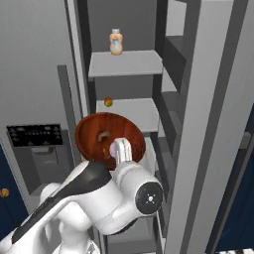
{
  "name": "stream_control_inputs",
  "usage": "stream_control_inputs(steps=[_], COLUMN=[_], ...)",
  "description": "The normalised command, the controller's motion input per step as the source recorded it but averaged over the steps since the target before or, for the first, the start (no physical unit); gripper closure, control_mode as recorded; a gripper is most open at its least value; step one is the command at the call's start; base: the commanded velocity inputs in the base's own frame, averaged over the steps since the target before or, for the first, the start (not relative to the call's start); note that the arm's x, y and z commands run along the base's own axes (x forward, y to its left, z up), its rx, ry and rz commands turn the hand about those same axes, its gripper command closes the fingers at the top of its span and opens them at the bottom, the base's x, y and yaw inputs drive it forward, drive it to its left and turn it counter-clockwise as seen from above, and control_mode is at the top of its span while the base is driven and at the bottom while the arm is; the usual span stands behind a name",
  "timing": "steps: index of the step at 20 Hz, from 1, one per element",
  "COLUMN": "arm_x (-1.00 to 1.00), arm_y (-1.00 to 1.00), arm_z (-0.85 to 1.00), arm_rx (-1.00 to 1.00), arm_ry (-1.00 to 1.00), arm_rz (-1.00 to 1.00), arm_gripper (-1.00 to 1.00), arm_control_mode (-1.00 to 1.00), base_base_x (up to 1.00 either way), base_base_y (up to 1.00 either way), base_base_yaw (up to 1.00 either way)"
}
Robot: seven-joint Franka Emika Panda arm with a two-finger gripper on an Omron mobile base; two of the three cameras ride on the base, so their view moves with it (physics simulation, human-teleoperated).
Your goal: Pick the chicken drumstick and onion from their plates and place them in the bowl. Then put the bowl in the fridge.
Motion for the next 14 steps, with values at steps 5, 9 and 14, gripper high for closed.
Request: stream_control_inputs(steps=[5,9,14], arm_x=[-0.08,-0.02,0.44], arm_y=[-0.22,0.05,0.04], arm_z=[0.17,0.05,0.01], arm_rx=[-0.18,-0.08,-0.07], arm_ry=[-0.05,-0.02,0.0], arm_rz=[-0.24,0.0,0.0], arm_gripper=[1.0,1.0,1.0], arm_control_mode=[-1.0,-1.0,-1.0], base_base_x=[0.0,0.0,0.0], base_base_y=[0.0,0.0,0.0], base_base_yaw=[0.0,0.0,0.0])
